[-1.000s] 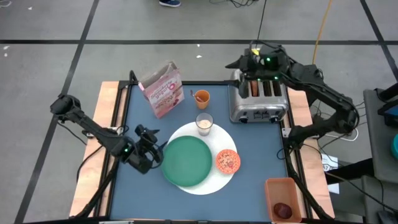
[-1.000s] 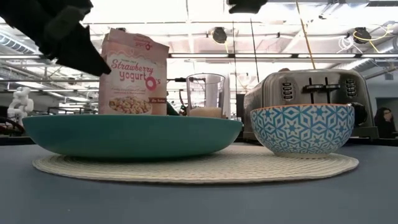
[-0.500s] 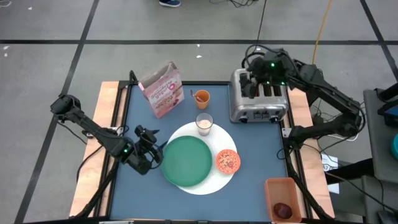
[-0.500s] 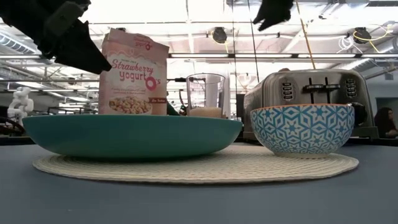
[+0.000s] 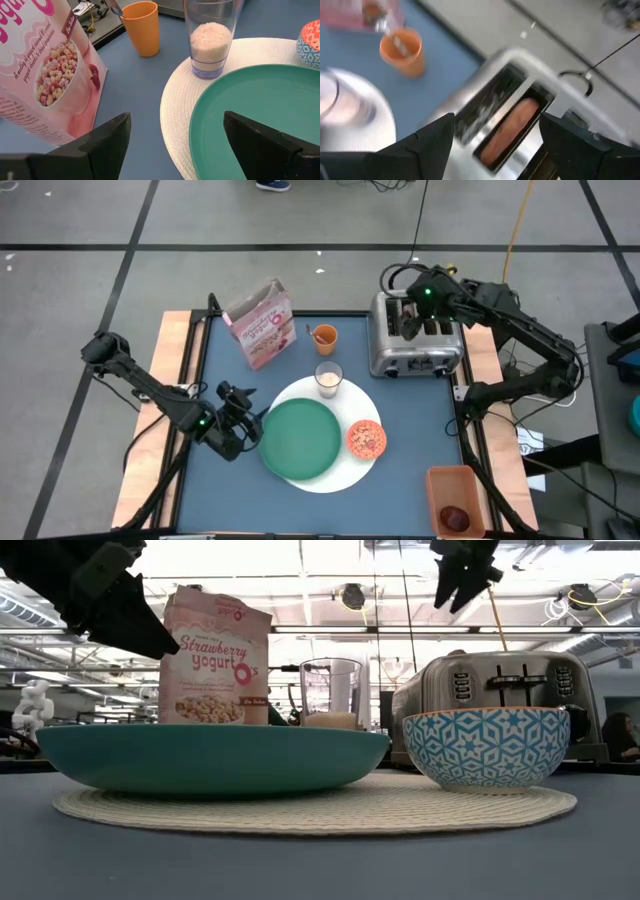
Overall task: Arrange a breakfast setting
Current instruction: Put the bread on the green plate
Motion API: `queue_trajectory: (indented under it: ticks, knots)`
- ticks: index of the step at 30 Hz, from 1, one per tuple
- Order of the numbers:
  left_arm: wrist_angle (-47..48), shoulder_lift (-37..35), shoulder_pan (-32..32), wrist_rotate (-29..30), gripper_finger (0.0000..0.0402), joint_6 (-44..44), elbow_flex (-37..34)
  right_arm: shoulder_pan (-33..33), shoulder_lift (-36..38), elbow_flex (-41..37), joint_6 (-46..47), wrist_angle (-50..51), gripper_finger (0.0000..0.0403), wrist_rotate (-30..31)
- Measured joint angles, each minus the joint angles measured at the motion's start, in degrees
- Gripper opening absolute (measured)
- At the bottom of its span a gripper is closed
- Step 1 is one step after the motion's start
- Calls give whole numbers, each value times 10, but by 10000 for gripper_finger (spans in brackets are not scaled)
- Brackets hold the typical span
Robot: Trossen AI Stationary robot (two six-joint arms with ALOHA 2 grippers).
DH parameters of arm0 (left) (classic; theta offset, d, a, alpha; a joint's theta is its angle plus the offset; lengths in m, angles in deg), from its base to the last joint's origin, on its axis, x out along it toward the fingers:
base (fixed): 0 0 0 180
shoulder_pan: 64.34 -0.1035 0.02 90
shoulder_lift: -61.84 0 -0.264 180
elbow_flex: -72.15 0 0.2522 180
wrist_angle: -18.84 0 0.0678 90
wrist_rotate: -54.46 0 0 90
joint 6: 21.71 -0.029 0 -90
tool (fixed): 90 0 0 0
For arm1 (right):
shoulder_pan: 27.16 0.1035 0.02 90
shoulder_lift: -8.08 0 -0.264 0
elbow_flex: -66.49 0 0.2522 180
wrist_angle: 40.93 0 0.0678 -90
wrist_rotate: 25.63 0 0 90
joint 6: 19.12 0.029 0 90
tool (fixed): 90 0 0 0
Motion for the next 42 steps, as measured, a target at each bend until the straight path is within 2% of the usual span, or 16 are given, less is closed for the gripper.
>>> queue_trajectory:
  ticks: [4, 10, 16, 22, 29, 42]
  knots:
    - [0, 0, 0, 0, 322, 0, 0, 0, -16, 0, 53, 50, 283, 10]
    - [0, 0, 0, 0, 321, 0, 0, -1, -41, 0, 128, 65, 283, 14]
    - [-1, 0, 0, 0, 322, 0, 0, -1, -64, 0, 115, 65, 283, 14]
    - [-1, 0, 0, 0, 322, 0, 0, 0, -58, 0, 114, 65, 283, 17]
    - [0, 0, 0, 0, 322, -1, 0, -1, -50, 0, 130, 65, 283, 61]
    - [0, 0, 0, 0, 321, -1, 0, -1, -51, 0, 130, 65, 283, 60]
